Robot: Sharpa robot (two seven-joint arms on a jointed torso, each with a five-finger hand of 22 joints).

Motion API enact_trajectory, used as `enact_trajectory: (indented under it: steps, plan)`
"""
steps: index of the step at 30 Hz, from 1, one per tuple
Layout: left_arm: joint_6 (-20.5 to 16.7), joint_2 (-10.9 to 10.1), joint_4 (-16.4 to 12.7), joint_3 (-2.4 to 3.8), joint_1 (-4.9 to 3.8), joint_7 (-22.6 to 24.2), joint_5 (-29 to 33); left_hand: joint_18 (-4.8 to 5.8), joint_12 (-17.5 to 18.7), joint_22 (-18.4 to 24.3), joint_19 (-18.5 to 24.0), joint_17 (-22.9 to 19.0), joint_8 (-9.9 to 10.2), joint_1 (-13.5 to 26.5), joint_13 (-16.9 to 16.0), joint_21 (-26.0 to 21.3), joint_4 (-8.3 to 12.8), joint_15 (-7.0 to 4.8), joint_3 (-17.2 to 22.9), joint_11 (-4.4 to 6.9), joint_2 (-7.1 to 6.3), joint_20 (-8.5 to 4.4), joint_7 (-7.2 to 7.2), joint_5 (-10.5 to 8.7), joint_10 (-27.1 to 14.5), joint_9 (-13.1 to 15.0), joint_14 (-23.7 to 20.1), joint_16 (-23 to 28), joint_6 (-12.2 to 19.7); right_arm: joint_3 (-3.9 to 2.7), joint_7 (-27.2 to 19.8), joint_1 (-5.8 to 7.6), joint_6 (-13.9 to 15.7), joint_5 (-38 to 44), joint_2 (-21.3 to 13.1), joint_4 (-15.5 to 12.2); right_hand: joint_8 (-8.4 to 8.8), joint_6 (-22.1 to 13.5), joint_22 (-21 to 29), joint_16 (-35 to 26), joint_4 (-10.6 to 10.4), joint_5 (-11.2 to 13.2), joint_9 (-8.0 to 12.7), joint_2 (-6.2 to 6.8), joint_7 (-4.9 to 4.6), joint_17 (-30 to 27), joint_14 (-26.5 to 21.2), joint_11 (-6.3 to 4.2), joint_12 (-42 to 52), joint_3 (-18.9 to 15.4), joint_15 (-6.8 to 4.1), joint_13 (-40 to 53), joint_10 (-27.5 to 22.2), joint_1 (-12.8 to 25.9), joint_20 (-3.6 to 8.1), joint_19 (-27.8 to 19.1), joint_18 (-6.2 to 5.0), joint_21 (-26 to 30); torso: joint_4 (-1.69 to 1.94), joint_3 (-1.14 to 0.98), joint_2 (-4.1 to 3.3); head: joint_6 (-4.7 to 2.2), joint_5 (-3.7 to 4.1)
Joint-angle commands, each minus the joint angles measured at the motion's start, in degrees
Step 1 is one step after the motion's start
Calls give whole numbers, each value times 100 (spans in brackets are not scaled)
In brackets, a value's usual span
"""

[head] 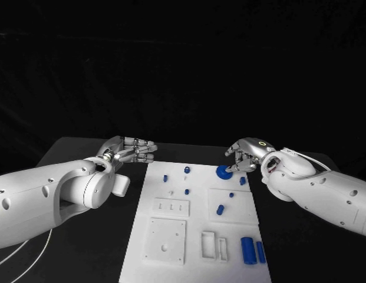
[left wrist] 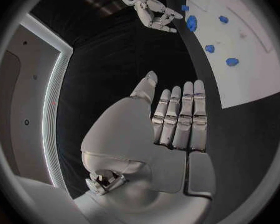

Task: Assemble the parts on the task board

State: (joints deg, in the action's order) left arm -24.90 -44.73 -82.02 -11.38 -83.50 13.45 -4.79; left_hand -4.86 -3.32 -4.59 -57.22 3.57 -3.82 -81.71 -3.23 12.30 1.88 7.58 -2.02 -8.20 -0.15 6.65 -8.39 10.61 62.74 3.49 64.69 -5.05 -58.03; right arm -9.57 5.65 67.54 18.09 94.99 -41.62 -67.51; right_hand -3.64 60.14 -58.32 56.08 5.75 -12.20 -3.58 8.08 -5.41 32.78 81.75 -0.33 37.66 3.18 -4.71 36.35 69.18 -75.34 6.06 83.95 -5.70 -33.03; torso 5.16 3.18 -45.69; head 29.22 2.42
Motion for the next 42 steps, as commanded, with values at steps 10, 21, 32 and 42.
enact_trajectory:
  steps: [10, 21, 32, 42]
  plan:
    - [127, 39, 23, 3, -12, 14, -24, 43, -15, 7, 31, 4, 6, 19, -9, 17, 13, -13, -17, 8, -6, -5, -23, -37, -54, 8, -41, 36, 22, -5, -31, -2, -690, -218, 233, 340, 7, -37, -1409, 420, -219, -197, -1, 53, -33, 1773, 18, 26, 2428, -12, 61, 2694, 69, -8, -75, 191, 29, -1236, 23, 4, -6, 51, 57]
    - [139, 42, 38, 3, -12, 9, -41, 43, -15, 7, 31, 4, 6, 19, -9, 17, 13, -13, -17, 8, -6, -5, -23, -37, -54, 8, -41, 36, 22, -5, -53, -14, -789, -216, 355, 546, 9, 75, -1818, 569, -163, -244, 1, -9, -28, 2201, 70, 29, 2814, 294, 74, 3094, 275, 33, -86, 255, 54, -1421, 31, -11, -19, 73, 95]
    - [149, 36, 34, 3, -12, -3, -60, 44, -15, 7, 35, 4, 6, 26, -9, 16, 10, -12, -21, 7, -3, -3, -24, -35, -59, 8, -44, 37, 25, -2, -97, -74, -932, -258, 448, 663, 7, 128, -1933, 600, -73, -400, 1, -67, -22, 2279, 80, 25, 2868, 429, 78, 3158, 310, 118, -90, 273, 64, -1431, 31, -10, -14, 104, 85]
    - [155, 32, 29, 3, -12, -18, -64, 43, -15, 8, 36, 5, 5, 34, -9, 15, -3, -10, -24, 5, -4, -1, -24, -35, -63, 9, -49, 37, 25, 1, -106, -106, -1083, -263, 467, 738, 11, 218, -2110, 616, 71, -721, 3, -147, -15, 2352, 88, 20, 2897, 702, 82, 3213, 325, 264, -94, 305, 86, -1388, 15, -7, -15, 131, 81]
